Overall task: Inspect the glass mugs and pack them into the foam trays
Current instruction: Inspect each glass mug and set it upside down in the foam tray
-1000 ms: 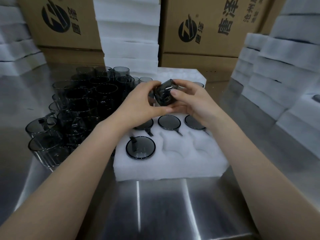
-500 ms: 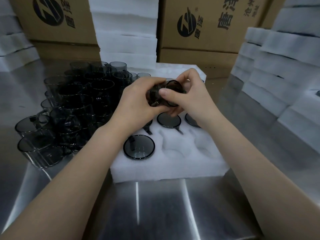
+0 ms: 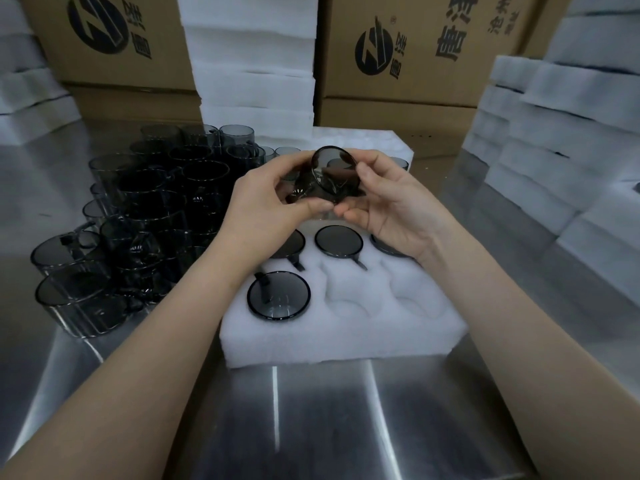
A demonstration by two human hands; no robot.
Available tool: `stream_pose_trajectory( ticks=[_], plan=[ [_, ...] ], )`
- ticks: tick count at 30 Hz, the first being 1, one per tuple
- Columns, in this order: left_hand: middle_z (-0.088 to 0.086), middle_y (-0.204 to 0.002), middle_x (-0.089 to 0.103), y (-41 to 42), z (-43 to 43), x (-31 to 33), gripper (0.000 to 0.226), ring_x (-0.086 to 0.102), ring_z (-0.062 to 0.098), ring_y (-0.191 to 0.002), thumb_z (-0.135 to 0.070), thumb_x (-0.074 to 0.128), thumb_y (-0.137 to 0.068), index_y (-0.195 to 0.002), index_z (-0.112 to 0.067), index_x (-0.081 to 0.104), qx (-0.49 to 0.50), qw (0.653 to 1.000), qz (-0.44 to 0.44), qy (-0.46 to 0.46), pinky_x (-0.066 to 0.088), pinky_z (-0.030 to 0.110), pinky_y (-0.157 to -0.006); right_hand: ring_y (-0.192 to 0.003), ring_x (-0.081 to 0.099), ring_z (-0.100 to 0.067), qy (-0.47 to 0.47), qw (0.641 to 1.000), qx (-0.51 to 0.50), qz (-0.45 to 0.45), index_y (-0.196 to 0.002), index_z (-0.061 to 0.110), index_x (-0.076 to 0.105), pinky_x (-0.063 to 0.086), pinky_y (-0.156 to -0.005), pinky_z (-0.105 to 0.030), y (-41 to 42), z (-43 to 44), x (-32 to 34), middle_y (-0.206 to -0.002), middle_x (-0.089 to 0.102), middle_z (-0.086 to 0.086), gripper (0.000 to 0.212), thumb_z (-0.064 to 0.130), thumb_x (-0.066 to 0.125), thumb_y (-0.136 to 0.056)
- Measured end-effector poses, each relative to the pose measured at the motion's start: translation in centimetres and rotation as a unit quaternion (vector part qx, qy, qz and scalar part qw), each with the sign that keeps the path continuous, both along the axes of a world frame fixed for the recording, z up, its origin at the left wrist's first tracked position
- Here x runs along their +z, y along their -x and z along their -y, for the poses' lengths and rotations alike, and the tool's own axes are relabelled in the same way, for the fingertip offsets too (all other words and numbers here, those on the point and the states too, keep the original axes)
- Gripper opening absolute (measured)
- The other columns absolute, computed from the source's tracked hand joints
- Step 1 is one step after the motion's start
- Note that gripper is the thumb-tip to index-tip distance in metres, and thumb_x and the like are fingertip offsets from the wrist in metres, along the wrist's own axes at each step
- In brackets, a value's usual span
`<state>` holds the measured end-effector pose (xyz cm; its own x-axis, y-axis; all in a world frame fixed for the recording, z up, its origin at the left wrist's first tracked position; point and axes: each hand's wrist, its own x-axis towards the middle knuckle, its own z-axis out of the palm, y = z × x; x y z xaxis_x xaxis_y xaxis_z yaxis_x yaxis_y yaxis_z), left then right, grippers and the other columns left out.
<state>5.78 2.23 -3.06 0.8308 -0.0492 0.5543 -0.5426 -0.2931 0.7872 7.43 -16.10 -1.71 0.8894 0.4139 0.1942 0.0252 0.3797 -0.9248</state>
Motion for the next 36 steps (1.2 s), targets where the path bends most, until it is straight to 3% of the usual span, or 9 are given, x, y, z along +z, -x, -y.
stream_pose_trajectory(
  ticks=[5, 12, 15, 18, 22, 24, 27, 31, 36],
  plan=[
    [0.0, -0.112, 0.069, -0.2, -0.1, -0.2, 0.051, 0.064, 0.014, -0.108, -0.006, 0.08, -0.074, -0.122, -0.017, 0.065, 0.004, 1.0, -0.014, 0.012, 0.05, 0.042, -0.099, -0.065, 0.067, -0.02, 0.024, 0.999, 0.012, 0.044, -0.114, 0.014, 0.054, 0.056, -0.061, -0.025, -0.1, -0.1, -0.4, -0.09, 0.065, -0.013, 0.037, 0.004, 0.065, -0.08],
    [-0.024, -0.103, 0.064, 0.4, 0.5, -0.1, 0.06, 0.06, -0.004, -0.102, -0.019, 0.087, -0.067, -0.123, -0.027, 0.065, 0.018, 0.996, 0.049, -0.077, 0.046, 0.016, -0.094, -0.047, 0.059, -0.022, 0.193, 0.96, -0.154, 0.135, -0.097, 0.015, 0.04, 0.046, -0.039, -0.028, 0.2, -1.4, -0.5, -0.079, 0.067, -0.004, 0.047, 0.026, 0.079, -0.073],
    [-0.034, -0.103, 0.056, 0.6, 0.6, 0.1, 0.061, 0.056, -0.005, -0.103, -0.019, 0.086, -0.067, -0.123, -0.025, 0.064, 0.017, 0.985, 0.093, -0.144, 0.042, 0.01, -0.092, -0.039, 0.055, -0.023, 0.238, 0.937, -0.208, 0.152, -0.089, 0.018, 0.035, 0.038, -0.032, -0.024, 0.1, -1.7, -0.4, -0.063, 0.062, 0.0, 0.048, 0.039, 0.076, -0.078],
    [-0.022, -0.106, 0.064, 0.7, 0.6, 0.2, 0.056, 0.057, 0.007, -0.103, -0.029, 0.083, -0.069, -0.121, -0.03, 0.062, 0.026, 0.977, 0.099, -0.189, 0.044, 0.019, -0.09, -0.035, 0.052, -0.023, 0.253, 0.92, -0.251, 0.165, -0.085, 0.02, 0.036, 0.033, -0.031, -0.023, 0.0, -1.8, -0.5, -0.062, 0.06, 0.0, 0.039, 0.045, 0.066, -0.088],
    [-0.021, -0.106, 0.059, 0.8, 0.6, 0.2, 0.058, 0.047, 0.009, -0.104, -0.037, 0.081, -0.069, -0.121, -0.034, 0.057, 0.047, 0.977, 0.074, -0.196, 0.034, 0.008, -0.086, -0.034, 0.051, -0.023, 0.2, 0.941, -0.237, 0.138, -0.086, 0.015, 0.045, 0.032, -0.03, -0.022, -0.2, -1.4, -0.4, -0.067, 0.065, -0.006, 0.028, 0.038, 0.047, -0.102],
    [-0.019, -0.102, 0.061, 0.9, 0.7, 0.2, 0.054, 0.055, 0.007, -0.101, -0.034, 0.081, -0.069, -0.116, -0.027, 0.056, 0.046, 0.986, 0.063, -0.148, 0.042, 0.012, -0.085, -0.036, 0.05, -0.022, 0.158, 0.96, -0.214, 0.092, -0.091, 0.01, 0.053, 0.035, -0.034, -0.023, -0.5, -1.1, -0.2, -0.069, 0.065, -0.011, 0.036, 0.038, 0.037, -0.105],
    [-0.012, -0.101, 0.064, 1.1, 0.8, 0.3, 0.054, 0.062, 0.002, -0.094, -0.026, 0.081, -0.07, -0.112, -0.017, 0.048, 0.038, 0.996, 0.051, -0.056, 0.05, 0.021, -0.084, -0.05, 0.057, -0.023, 0.13, 0.97, -0.201, 0.052, -0.105, 0.006, 0.063, 0.046, -0.044, -0.029, -0.8, -0.7, 0.1, -0.098, 0.068, -0.016, 0.044, 0.037, 0.031, -0.106],
    [0.002, -0.118, 0.055, 0.9, 0.5, 0.1, 0.07, 0.062, 0.015, -0.108, -0.013, 0.074, -0.07, -0.129, -0.024, 0.038, -0.016, 0.999, 0.031, 0.018, 0.051, 0.04, -0.097, -0.086, 0.069, -0.017, 0.19, 0.973, -0.099, 0.086, -0.132, 0.017, 0.058, 0.056, -0.077, -0.036, -0.8, -0.5, -0.2, -0.118, 0.068, -0.004, 0.042, 0.036, 0.031, -0.106],
    [0.0, -0.124, 0.058, 0.5, 0.1, 0.0, 0.063, 0.058, 0.008, -0.115, -0.011, 0.072, -0.069, -0.129, -0.013, 0.051, -0.024, 0.999, 0.013, 0.028, 0.048, 0.034, -0.102, -0.085, 0.067, -0.019, 0.163, 0.974, -0.064, 0.145, -0.137, 0.017, 0.052, 0.055, -0.082, -0.039, -0.3, -0.4, -0.5, -0.109, 0.068, -0.006, 0.04, 0.025, 0.05, -0.097]
  ],
)
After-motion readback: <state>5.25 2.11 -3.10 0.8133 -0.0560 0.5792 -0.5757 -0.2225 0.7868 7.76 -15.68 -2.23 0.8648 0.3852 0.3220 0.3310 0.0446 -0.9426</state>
